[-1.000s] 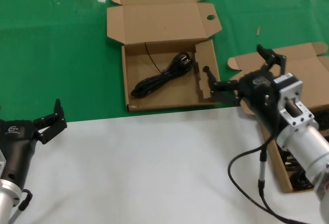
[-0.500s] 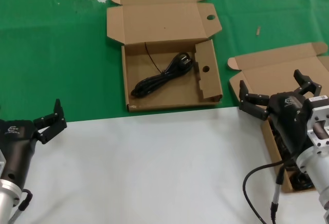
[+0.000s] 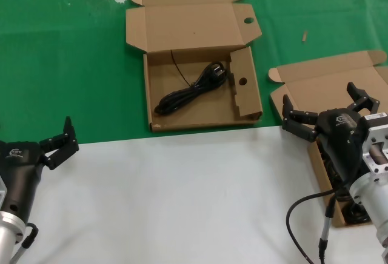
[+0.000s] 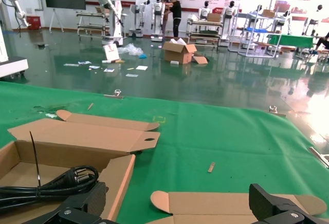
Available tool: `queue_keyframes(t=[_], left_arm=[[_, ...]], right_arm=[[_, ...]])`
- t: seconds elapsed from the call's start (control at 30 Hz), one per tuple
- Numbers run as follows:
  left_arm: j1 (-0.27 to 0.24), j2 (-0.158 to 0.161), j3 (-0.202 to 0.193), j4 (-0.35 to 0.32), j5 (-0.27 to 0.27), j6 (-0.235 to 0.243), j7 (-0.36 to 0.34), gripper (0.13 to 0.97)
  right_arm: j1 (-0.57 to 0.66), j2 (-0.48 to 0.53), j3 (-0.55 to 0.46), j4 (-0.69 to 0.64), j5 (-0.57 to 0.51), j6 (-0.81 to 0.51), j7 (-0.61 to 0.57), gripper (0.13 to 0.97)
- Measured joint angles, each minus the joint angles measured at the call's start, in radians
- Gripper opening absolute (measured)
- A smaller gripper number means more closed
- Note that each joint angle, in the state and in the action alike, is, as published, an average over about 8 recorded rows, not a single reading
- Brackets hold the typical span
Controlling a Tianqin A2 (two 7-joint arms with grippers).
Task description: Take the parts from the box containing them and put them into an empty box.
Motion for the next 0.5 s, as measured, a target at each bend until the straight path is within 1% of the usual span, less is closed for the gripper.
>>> queue_keyframes(t=[0.5], left_arm=[[0.0, 0.0, 0.0, 0.0, 0.0, 0.0, 0.0, 0.966]], right_arm=[[0.0, 0.0, 0.0, 0.0, 0.0, 0.0, 0.0, 0.966]])
